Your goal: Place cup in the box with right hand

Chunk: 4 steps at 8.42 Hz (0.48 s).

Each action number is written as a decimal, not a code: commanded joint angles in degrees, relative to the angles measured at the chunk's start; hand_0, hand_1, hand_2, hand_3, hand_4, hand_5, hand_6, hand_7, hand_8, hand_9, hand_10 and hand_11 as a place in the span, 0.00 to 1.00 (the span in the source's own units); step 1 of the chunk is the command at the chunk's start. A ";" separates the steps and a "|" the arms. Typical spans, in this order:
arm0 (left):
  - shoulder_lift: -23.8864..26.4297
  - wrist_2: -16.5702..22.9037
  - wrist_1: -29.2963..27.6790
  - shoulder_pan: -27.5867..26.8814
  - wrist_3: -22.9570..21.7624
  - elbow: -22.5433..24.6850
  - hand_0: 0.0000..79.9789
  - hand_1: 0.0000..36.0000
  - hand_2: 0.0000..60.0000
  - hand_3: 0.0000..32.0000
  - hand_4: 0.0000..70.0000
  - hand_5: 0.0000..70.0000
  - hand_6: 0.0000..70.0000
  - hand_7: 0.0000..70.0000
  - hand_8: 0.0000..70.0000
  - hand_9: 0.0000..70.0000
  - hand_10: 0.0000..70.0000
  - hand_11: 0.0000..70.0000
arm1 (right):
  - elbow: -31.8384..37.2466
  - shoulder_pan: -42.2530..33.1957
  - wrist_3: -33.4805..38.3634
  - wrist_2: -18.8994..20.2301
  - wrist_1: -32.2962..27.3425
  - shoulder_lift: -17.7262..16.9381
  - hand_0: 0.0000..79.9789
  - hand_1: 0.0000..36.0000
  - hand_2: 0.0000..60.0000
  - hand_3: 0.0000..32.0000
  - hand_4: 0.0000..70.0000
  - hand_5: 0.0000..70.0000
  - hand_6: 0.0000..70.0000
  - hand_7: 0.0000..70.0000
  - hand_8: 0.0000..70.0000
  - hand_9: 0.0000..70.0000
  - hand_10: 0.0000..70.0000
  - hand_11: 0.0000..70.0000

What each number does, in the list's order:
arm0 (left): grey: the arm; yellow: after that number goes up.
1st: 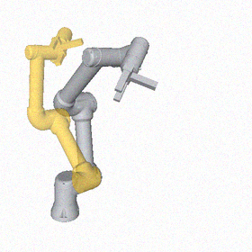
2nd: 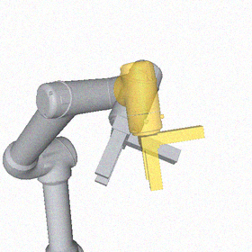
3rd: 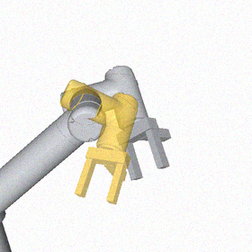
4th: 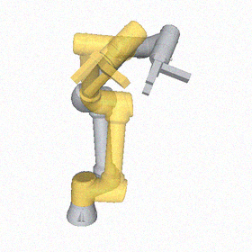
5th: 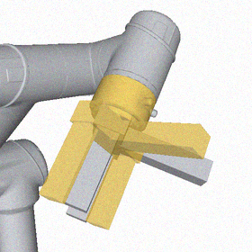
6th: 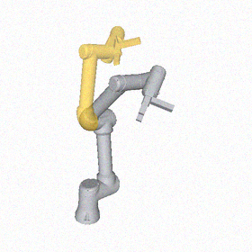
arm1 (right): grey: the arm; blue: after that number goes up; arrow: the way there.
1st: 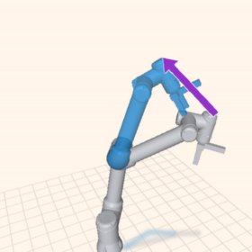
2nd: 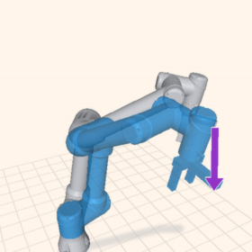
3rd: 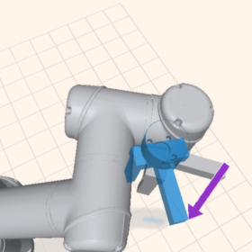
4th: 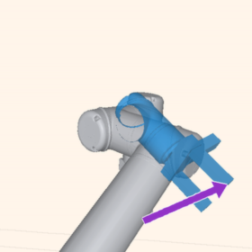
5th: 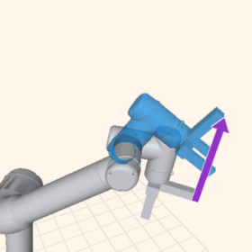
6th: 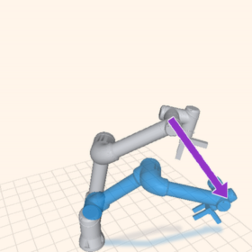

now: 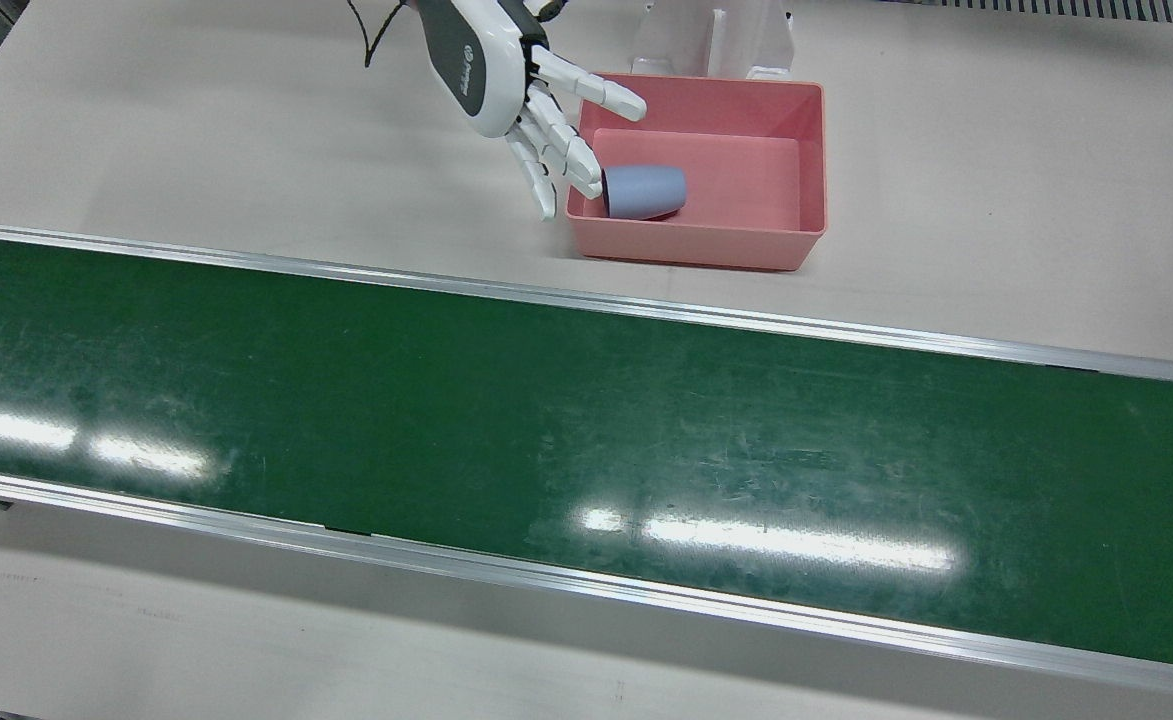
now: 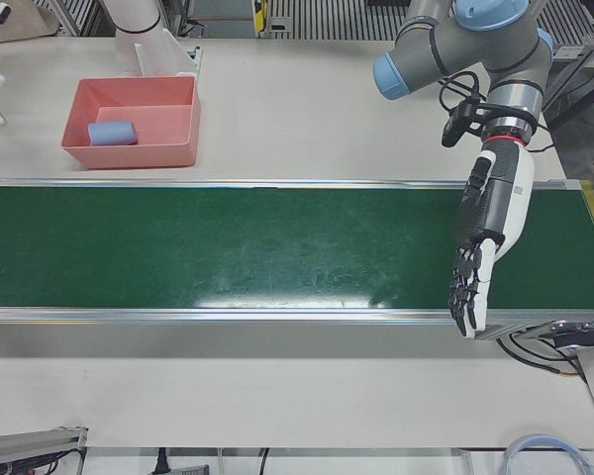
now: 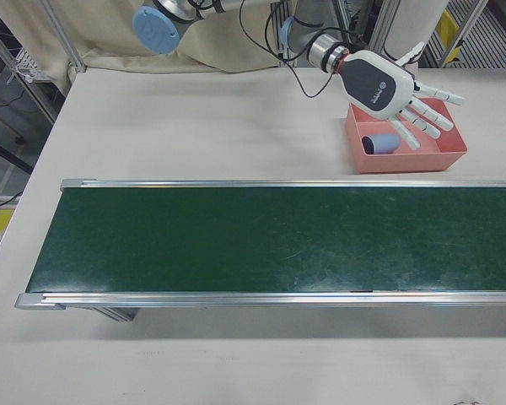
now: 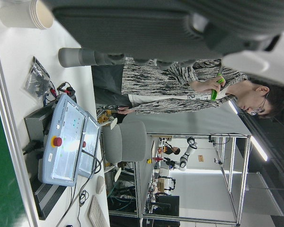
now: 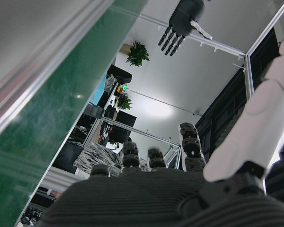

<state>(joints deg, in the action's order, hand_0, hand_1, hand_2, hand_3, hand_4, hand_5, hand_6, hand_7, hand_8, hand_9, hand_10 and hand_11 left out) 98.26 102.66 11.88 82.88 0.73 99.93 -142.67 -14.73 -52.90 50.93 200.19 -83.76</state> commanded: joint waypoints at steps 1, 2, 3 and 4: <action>0.00 0.00 -0.02 0.00 0.06 0.00 0.00 0.00 0.00 0.00 0.00 0.00 0.00 0.00 0.00 0.00 0.00 0.00 | -1.74 -16.59 16.29 7.77 9.13 -2.80 0.53 0.28 0.12 0.00 0.00 0.05 0.05 0.22 0.12 0.18 0.00 0.00; 0.00 0.00 -0.02 0.00 0.06 -0.09 0.00 0.00 0.00 0.00 0.00 0.00 0.00 0.00 0.00 0.00 0.00 0.00 | -0.60 -22.91 20.26 10.66 9.25 -5.77 0.53 0.28 0.12 0.00 0.00 0.05 0.06 0.26 0.13 0.19 0.00 0.00; 0.00 0.00 -0.02 0.00 0.06 -0.09 0.00 0.00 0.00 0.00 0.00 0.00 0.00 0.00 0.00 0.00 0.00 0.00 | 2.72 -30.54 24.39 15.73 9.08 -7.19 0.53 0.28 0.11 0.00 0.00 0.05 0.06 0.26 0.13 0.20 0.00 0.00; 0.00 0.00 -0.02 0.00 -0.03 -0.09 0.00 0.00 0.00 0.00 0.00 0.00 0.00 0.00 0.00 0.00 0.00 0.00 | 7.10 -38.45 27.47 22.05 8.73 -7.21 0.53 0.28 0.09 0.00 0.00 0.06 0.07 0.26 0.14 0.20 0.00 0.00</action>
<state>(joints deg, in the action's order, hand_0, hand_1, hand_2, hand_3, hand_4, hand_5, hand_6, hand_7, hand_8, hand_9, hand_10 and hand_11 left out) 98.26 102.65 11.87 82.88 0.79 99.87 -142.45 -37.45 -33.50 62.08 208.66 -88.96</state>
